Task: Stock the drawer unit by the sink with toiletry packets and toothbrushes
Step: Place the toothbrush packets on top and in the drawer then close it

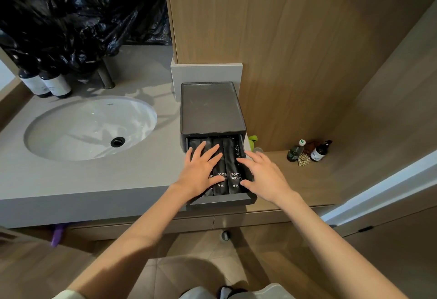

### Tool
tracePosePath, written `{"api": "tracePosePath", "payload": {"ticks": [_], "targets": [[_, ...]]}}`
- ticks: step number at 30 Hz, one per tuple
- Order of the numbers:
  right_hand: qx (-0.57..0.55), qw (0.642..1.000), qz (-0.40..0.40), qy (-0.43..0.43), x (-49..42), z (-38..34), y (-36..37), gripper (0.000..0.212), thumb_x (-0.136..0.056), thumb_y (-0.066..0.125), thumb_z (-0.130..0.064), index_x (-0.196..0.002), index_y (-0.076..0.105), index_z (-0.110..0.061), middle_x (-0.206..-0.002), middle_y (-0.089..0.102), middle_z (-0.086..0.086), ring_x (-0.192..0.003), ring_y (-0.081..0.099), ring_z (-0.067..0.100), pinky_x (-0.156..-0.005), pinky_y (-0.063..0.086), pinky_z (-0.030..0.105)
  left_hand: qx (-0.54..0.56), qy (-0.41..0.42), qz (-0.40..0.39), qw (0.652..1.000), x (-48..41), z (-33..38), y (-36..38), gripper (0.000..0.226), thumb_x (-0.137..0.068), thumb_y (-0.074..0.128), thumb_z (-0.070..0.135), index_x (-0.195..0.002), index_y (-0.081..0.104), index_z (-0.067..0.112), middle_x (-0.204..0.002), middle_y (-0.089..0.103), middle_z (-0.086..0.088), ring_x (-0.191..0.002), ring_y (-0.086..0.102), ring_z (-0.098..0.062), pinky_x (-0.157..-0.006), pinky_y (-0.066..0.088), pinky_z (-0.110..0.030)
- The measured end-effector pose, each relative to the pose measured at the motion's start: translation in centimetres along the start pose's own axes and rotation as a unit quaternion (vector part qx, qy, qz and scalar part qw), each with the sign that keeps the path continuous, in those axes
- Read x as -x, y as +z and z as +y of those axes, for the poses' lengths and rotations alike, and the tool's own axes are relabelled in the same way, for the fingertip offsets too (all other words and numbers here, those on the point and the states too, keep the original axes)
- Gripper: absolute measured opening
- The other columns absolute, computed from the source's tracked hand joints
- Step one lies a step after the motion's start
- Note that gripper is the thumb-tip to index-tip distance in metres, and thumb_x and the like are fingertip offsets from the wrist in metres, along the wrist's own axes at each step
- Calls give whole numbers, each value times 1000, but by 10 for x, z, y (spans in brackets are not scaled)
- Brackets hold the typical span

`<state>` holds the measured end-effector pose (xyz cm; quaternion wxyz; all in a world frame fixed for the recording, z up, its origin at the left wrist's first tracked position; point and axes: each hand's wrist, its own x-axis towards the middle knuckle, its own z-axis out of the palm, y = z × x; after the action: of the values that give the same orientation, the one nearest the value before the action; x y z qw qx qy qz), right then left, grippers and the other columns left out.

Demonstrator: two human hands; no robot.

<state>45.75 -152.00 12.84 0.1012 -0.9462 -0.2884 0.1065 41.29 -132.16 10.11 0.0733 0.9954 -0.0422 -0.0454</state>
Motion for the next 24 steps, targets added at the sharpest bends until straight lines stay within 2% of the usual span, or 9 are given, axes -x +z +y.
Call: {"api": "tracePosePath", "payload": {"ticks": [3,7,13,18,24], "targets": [[91,995,-30,-22,-10,-4,-3,77,-85,67,-42,-150,27,-37,-162,14,-4,-150,4,26,-119,6,52,20,1,-52,998,7,-9,-6,91,-83,53,62,-152,5,28,-161,-8,8,-146,-20,-29,-114,-9,-56],[176,979,-96,-46,-27,-10,-4,99,-75,71,-55,-153,13,-37,-163,5,-2,-149,-11,34,-113,-7,63,10,2,-122,993,4,-12,-13,107,-76,62,61,-152,-4,26,-160,-14,8,-142,-28,-29,-112,-15,-59],[222,960,-159,-58,-48,-11,-7,113,-69,69,-66,-154,3,-33,-164,0,-2,-147,-17,37,-107,-10,70,3,1,-163,987,-2,-15,-16,111,-75,68,57,-152,-4,25,-160,-13,9,-142,-30,-26,-112,-15,-61],[235,956,-164,-64,-51,-11,-4,118,-69,67,-68,-154,-4,-30,-164,-3,1,-147,-18,35,-108,-10,70,18,18,-157,987,-2,-16,-13,111,-75,69,55,-152,-3,24,-160,-11,9,-142,-29,-25,-114,-15,-59],[224,957,-173,-69,-53,-10,-6,118,-69,66,-70,-154,-5,-28,-164,-3,2,-147,-18,33,-107,-12,69,8,29,-154,988,-10,-27,-19,115,-69,69,61,-152,-1,24,-161,-2,8,-145,-23,-22,-114,-12,-59]]}}
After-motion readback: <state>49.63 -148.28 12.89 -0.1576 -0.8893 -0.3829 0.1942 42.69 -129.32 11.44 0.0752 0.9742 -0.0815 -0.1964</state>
